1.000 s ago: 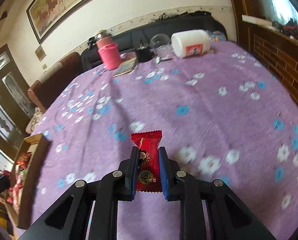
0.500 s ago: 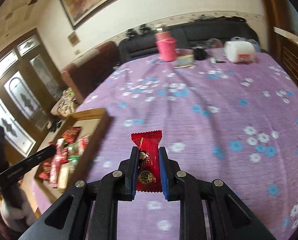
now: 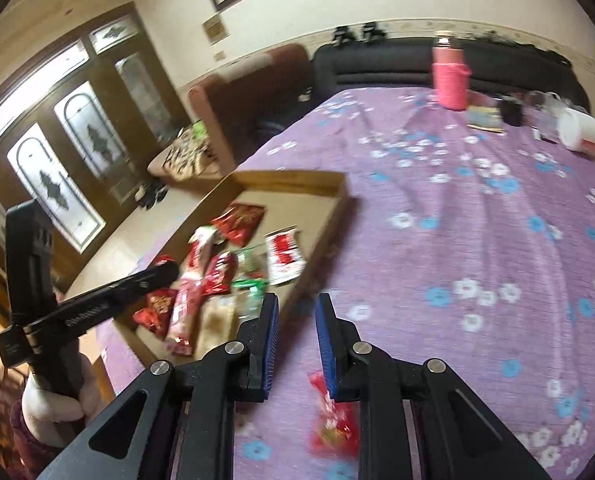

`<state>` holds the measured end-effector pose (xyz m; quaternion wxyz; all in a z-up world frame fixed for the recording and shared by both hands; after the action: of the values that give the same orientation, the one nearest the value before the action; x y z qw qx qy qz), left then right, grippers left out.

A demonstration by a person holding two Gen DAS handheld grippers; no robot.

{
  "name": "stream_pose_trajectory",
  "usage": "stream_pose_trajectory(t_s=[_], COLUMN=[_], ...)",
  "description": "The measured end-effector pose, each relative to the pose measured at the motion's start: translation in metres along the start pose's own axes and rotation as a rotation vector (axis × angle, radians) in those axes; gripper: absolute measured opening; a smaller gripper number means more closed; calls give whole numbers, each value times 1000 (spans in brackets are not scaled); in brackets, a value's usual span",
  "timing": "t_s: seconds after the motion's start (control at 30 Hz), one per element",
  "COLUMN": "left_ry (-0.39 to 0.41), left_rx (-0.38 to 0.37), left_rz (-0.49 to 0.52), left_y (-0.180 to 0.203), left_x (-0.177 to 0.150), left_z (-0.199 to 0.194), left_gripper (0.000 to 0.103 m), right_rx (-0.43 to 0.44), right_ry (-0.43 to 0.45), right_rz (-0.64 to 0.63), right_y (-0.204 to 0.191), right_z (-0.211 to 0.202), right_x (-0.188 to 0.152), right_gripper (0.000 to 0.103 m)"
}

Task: Organize snacks
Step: 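Carry the red candy bar and small red candy over the cardboard box with both tools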

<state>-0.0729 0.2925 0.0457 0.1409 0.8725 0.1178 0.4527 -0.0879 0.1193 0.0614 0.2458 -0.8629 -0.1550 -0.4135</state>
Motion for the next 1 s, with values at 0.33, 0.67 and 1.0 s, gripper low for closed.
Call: stream_pose_trajectory(t_s=[0.33,0.67,1.0], left_ry=[12,11,-23], left_rx=[-33,-48,-39], left_rz=[-41,-19,-25], left_y=[-14,-1,1], left_x=[-5,-6,-12], left_z=[-11,-13,0], left_gripper=[20,20,20], right_rx=[-115,-134,-49], right_ry=[-158,-199,-73], right_rz=[-81,-86,-52], right_y=[21,17,-3], right_z=[6,20,3], right_x=[-45,-79,-22], right_gripper=[49,20,20])
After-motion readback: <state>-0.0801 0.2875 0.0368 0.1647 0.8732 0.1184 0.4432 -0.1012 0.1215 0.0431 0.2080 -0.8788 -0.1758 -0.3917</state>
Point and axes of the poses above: each gripper's, at about its wrist camera, not at the fingertips, and z roughly the way its jaws point, y to its right, x to its top, the point moved 4 cm from there along z, roughly the way its jaws point, and after that the axes turned 11 degrees about y, right-handed, at the moved point
